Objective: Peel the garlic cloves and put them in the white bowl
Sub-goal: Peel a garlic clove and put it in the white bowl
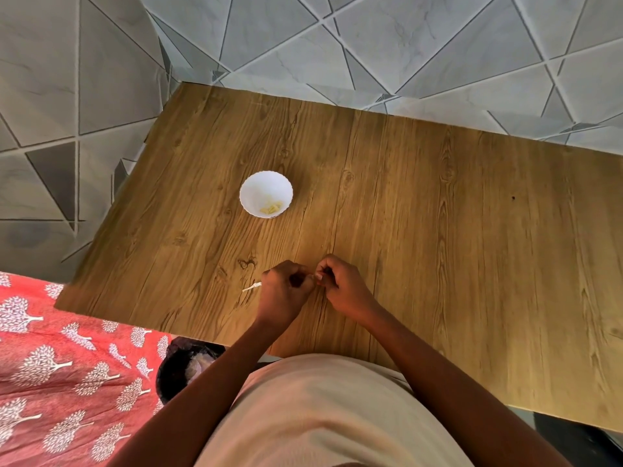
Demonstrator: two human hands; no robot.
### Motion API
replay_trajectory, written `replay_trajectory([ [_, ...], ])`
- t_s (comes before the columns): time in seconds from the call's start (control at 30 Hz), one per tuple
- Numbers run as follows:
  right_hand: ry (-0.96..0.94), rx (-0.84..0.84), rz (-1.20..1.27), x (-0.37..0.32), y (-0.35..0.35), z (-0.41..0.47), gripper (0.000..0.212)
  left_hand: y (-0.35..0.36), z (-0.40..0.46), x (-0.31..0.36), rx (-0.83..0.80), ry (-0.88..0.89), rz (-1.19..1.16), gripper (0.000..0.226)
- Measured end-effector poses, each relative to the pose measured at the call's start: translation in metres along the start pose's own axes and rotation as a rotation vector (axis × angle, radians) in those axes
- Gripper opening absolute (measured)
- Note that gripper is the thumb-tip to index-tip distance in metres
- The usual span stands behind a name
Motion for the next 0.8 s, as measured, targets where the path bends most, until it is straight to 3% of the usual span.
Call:
replay_trajectory([
  [0.2,-0.153,-0.005,-0.119,-0.003,0.001,-0.001,0.018,0.006,-0.003,-0.009,-0.030,-0.351,-0.152,0.007],
  [0.53,-0.151,-0.007,-0.140,0.000,0.003,0.000,0.016,0.009,-0.007,-0.017,0.015,-0.469,-0.123,0.003],
  [0.8,-0.049,0.070,-0.015,0.006,-0.004,0.005,0.008,0.001,-0.007,-0.020,-0.038,-0.202,0.044,0.019],
])
Point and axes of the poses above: each hand's wrist, its own z-axis towards the middle knuckle, its own y-axis out of the palm, x = y × z, the point moved 6 cm from there along z, towards the middle knuckle, and after that the axes turned 12 degrees about x, right-handed, at the moved point
